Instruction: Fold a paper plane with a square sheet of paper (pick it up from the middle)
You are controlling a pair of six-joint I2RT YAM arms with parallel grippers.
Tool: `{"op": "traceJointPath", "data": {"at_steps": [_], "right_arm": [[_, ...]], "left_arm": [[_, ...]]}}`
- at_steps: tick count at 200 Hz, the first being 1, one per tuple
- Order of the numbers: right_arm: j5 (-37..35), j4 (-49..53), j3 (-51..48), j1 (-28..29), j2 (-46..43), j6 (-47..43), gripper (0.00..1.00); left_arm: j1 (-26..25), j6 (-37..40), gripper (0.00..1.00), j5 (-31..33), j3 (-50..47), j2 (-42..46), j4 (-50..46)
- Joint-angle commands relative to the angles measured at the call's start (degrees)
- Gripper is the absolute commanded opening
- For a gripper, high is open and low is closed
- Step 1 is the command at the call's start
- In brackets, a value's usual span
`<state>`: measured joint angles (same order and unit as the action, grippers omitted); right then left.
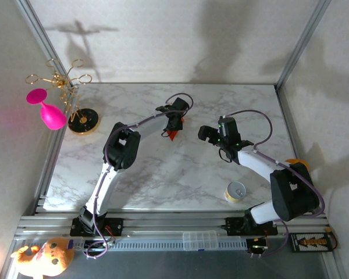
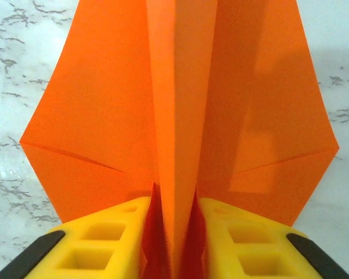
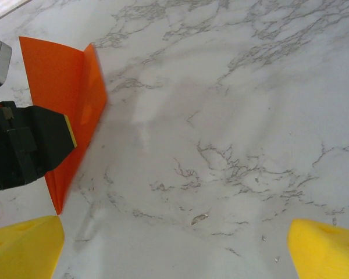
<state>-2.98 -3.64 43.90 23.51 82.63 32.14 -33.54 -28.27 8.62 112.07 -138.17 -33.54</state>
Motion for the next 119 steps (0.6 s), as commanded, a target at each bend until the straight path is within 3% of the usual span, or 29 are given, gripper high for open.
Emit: {"op": "traceJointPath", "data": {"at_steps": [1,73,119], "right_arm": [[1.0,-0.7,0.6,-0.3,0.8,0.5,0.99],[1.6,-0.6,1.9,-0.3,1.7,0.1,0.98],[1.7,-0.4,2.0,-0.3,0.9,-0.2,0.99]], "left_arm": [[-0.1,-0.4,0.29,-0.3,-1.0,-3.8,-3.2],[-0.6,-2.7,0.38,1.1,-0.6,-4.5,-3.7],[-0.6,-3.1,0.34,1.9,2.2,-3.5,-5.0]]}}
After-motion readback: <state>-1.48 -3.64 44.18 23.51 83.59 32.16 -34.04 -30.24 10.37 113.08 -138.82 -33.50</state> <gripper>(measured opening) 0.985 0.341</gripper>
